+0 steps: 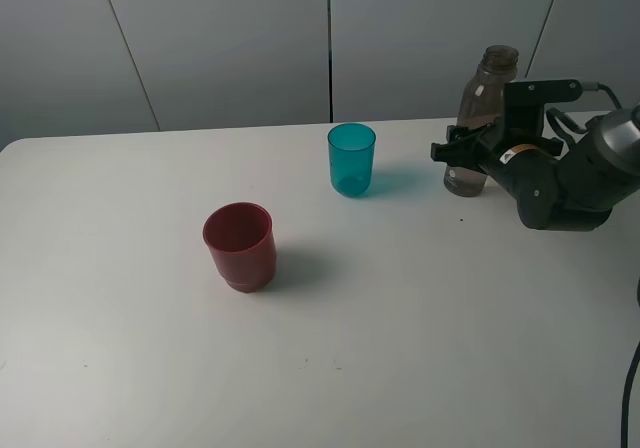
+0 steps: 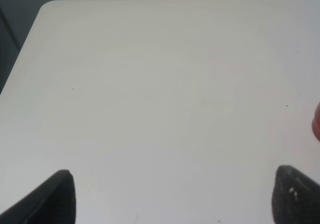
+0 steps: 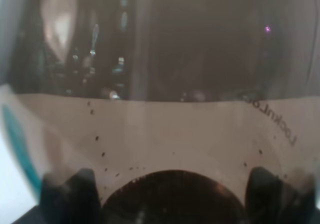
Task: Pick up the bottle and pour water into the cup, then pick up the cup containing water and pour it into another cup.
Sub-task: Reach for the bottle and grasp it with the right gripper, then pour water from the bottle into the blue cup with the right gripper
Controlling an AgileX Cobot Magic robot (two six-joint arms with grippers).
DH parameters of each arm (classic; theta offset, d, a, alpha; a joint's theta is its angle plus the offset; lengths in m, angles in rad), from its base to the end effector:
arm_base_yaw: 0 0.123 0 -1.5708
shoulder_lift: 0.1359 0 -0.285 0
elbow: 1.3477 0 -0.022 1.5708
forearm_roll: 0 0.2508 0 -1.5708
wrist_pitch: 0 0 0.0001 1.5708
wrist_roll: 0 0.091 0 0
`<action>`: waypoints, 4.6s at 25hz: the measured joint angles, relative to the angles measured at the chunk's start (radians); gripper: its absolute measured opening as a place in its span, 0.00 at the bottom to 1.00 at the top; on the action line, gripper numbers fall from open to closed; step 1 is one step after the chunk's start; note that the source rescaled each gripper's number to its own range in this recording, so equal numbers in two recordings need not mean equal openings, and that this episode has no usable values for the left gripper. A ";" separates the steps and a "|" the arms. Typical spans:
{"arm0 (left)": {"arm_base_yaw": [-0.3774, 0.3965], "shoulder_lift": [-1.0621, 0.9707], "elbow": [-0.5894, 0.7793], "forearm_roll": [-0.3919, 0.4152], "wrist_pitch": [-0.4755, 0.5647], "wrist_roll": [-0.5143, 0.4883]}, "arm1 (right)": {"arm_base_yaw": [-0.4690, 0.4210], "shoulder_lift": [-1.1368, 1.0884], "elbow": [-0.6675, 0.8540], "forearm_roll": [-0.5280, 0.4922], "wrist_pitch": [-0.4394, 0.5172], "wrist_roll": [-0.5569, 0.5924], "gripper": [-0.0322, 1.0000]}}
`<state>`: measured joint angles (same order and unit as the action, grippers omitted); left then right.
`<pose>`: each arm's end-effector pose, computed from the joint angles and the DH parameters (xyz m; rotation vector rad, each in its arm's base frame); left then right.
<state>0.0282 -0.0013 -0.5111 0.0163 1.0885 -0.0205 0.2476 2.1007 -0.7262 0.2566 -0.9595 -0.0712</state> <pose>-0.0075 0.0011 0.2781 -0.0513 2.0590 0.0243 0.3450 0.0677 0.0824 -0.0206 1.9065 0.0201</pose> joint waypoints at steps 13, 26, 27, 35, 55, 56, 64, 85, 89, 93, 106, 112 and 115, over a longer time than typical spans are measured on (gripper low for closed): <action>0.000 0.000 0.000 0.000 0.000 0.002 | 0.000 -0.093 0.000 -0.032 0.055 -0.028 0.05; 0.000 0.000 0.000 0.000 0.000 0.000 | 0.000 -0.135 -0.126 -0.226 0.253 -0.042 0.05; 0.000 0.000 0.000 0.000 0.000 0.000 | 0.000 -0.135 -0.137 -0.239 0.258 -0.042 0.05; 0.000 0.000 0.000 0.000 0.000 0.000 | 0.040 -0.120 -0.196 -0.265 0.291 -0.110 0.05; 0.000 0.000 0.000 0.000 0.000 0.000 | 0.077 -0.003 -0.294 -0.198 0.285 -0.617 0.05; 0.000 0.000 0.000 0.000 0.000 0.000 | 0.077 -0.003 -0.294 -0.182 0.285 -0.645 0.05; 0.000 0.000 0.000 0.000 0.000 0.000 | 0.077 -0.003 -0.294 -0.159 0.285 -0.891 0.05; 0.000 0.000 0.000 0.000 0.000 0.000 | 0.077 -0.003 -0.294 -0.077 0.285 -1.352 0.05; 0.000 0.000 0.000 0.000 0.000 -0.002 | 0.077 -0.003 -0.294 -0.050 0.285 -1.404 0.05; 0.000 0.000 0.000 0.000 0.000 -0.002 | 0.077 -0.003 -0.294 -0.028 0.285 -1.447 0.05; 0.000 0.000 0.000 0.000 0.000 -0.002 | 0.077 -0.003 -0.294 0.020 0.264 -1.568 0.05; 0.000 0.000 0.000 0.000 0.000 -0.002 | 0.077 -0.003 -0.294 0.023 0.256 -1.645 0.05; 0.000 0.000 0.000 0.000 0.000 -0.002 | 0.077 -0.003 -0.294 0.023 0.255 -1.670 0.05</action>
<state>0.0282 -0.0013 -0.5111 0.0163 1.0885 -0.0225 0.3243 2.0977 -1.0202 0.2800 -0.7045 -1.7410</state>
